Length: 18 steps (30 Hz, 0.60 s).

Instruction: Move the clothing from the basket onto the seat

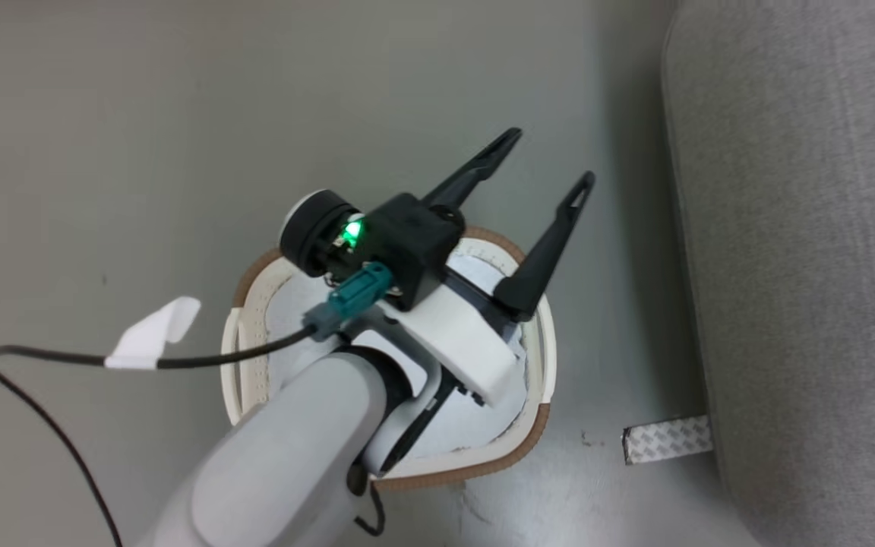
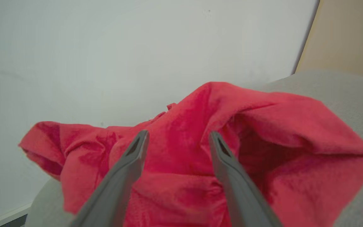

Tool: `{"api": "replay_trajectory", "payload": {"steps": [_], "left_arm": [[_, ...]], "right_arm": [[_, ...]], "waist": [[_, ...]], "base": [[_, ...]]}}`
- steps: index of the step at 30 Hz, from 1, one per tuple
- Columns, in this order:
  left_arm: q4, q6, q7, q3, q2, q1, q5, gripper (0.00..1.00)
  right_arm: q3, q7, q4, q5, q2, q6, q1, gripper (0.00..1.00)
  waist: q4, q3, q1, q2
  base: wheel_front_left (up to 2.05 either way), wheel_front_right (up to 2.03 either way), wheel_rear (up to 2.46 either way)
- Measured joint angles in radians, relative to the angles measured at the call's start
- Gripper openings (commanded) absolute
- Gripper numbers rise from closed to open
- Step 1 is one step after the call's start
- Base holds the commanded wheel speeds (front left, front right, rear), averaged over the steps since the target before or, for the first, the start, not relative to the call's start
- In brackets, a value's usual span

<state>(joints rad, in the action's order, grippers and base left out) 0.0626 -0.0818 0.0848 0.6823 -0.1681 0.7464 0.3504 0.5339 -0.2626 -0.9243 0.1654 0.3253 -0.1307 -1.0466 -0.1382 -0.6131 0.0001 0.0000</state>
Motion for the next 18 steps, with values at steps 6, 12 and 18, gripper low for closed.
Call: {"api": "replay_trajectory", "payload": {"steps": [6, 12, 18], "left_arm": [[-0.022, -0.039, -0.063, -0.061, -0.037, -0.086, 0.04, 1.0], [-0.053, -0.102, -0.163, -0.144, -0.103, -0.234, 0.062, 1.0], [-0.112, -0.149, -0.25, -0.208, -0.151, -0.392, 0.095, 1.0]], "right_arm": [[-0.124, 0.0, 0.17, -0.01, -0.127, 0.0, 0.192, 1.0], [-0.247, -0.002, 0.37, 0.03, -0.179, 0.0, 0.406, 1.0], [-0.332, -0.002, 0.509, 0.031, -0.203, 0.0, 0.621, 1.0]], "waist": [[-0.018, 0.1, -0.0001, 0.0], [-0.022, 0.235, -0.0002, 0.0], [-0.004, 0.374, -0.0003, -0.0001]], "base": [[0.0, 0.0, 0.0], [0.0, 0.0, 0.0], [0.0, 0.0, 0.0]]}}
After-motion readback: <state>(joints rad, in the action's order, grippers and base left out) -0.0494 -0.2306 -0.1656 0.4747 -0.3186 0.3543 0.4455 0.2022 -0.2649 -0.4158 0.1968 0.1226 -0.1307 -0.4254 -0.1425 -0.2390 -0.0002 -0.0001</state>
